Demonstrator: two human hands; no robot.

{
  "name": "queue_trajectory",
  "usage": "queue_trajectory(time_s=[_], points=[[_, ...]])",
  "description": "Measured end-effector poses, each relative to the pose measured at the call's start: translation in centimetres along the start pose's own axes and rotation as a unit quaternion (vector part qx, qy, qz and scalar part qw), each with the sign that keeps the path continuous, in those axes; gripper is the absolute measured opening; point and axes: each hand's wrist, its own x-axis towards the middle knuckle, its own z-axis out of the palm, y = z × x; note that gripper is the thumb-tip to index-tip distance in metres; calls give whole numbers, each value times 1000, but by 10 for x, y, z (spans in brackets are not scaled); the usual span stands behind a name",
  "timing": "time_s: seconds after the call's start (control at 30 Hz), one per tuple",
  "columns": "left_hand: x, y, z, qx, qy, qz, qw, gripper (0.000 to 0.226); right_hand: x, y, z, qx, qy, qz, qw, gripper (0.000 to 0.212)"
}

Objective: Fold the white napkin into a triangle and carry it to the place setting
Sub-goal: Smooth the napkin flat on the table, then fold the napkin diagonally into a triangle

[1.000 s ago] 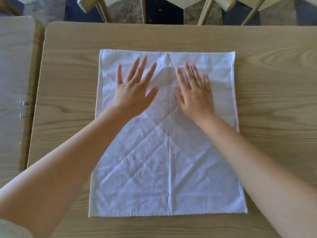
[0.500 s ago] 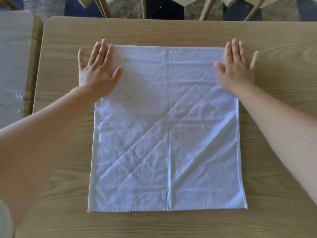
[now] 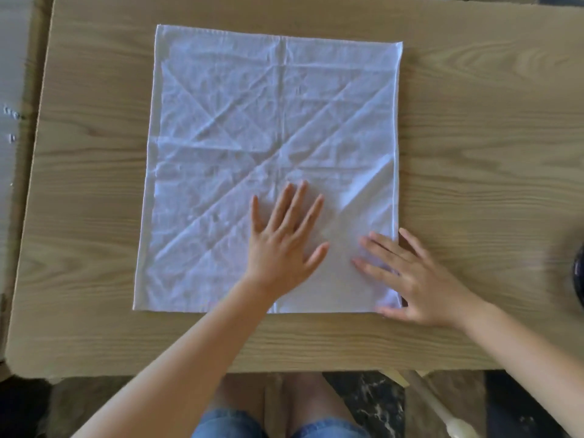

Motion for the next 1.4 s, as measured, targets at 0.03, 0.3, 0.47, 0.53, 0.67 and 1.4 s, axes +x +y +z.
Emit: queue_trajectory(time_s=[0.03,0.3,0.47,0.53,0.67,1.4], points=[[-9,10,3,4,-8,4,1000,67,-8,-1,2,-6,-20,7,1000,78],[-30,35,7,55,-61,10,997,74,-31,-4,2,-7,69,-34,997,43],[-40,46,6,30,-91,7,995,75,-34,0,-4,-20,108,-100,989,27],[-45,51,4,9,-106,8,994,74,-32,-3,-11,-10,137,-108,985,19],[-55,56,-10,-128,-79,5,989,80,-15,-18,-38,177,187,21,966,16],[-5,-124,-115,-303,162,-251,905,3,266,-36,-138,421,179,143,877,5]])
